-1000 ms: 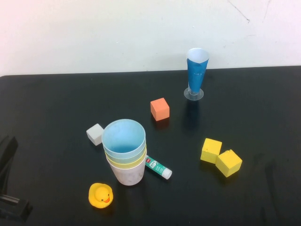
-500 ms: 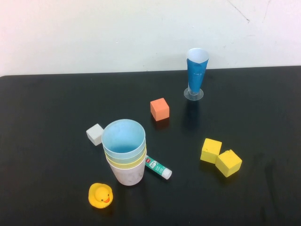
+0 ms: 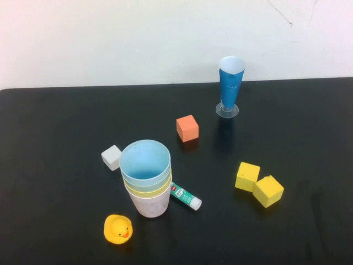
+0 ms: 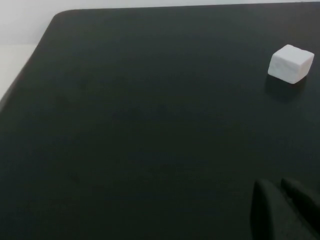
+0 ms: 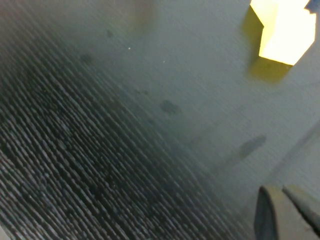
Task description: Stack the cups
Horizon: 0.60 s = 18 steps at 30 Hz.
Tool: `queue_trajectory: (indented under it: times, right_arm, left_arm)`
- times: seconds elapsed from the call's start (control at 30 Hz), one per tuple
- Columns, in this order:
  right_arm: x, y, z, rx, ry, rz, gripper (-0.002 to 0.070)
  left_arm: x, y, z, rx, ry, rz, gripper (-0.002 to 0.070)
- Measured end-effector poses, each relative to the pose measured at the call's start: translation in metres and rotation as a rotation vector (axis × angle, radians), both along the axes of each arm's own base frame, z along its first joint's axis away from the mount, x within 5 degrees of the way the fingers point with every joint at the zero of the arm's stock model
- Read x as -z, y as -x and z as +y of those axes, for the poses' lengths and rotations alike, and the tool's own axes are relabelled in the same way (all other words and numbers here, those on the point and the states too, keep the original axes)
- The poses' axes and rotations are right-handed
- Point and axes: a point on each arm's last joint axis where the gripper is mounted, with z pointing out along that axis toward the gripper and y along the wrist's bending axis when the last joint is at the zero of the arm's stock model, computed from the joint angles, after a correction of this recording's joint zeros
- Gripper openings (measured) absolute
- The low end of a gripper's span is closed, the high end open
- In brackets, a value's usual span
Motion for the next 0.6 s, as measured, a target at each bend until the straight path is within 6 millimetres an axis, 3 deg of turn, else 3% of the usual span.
queue_trajectory:
  times: [0.6]
  right_arm:
    - [0.0000, 0.0000, 0.0000, 0.000, 0.000, 0.000, -0.0001]
  left_arm:
    - [0.0001, 0.0000, 0.0000, 0.012, -0.040, 0.000, 0.0001]
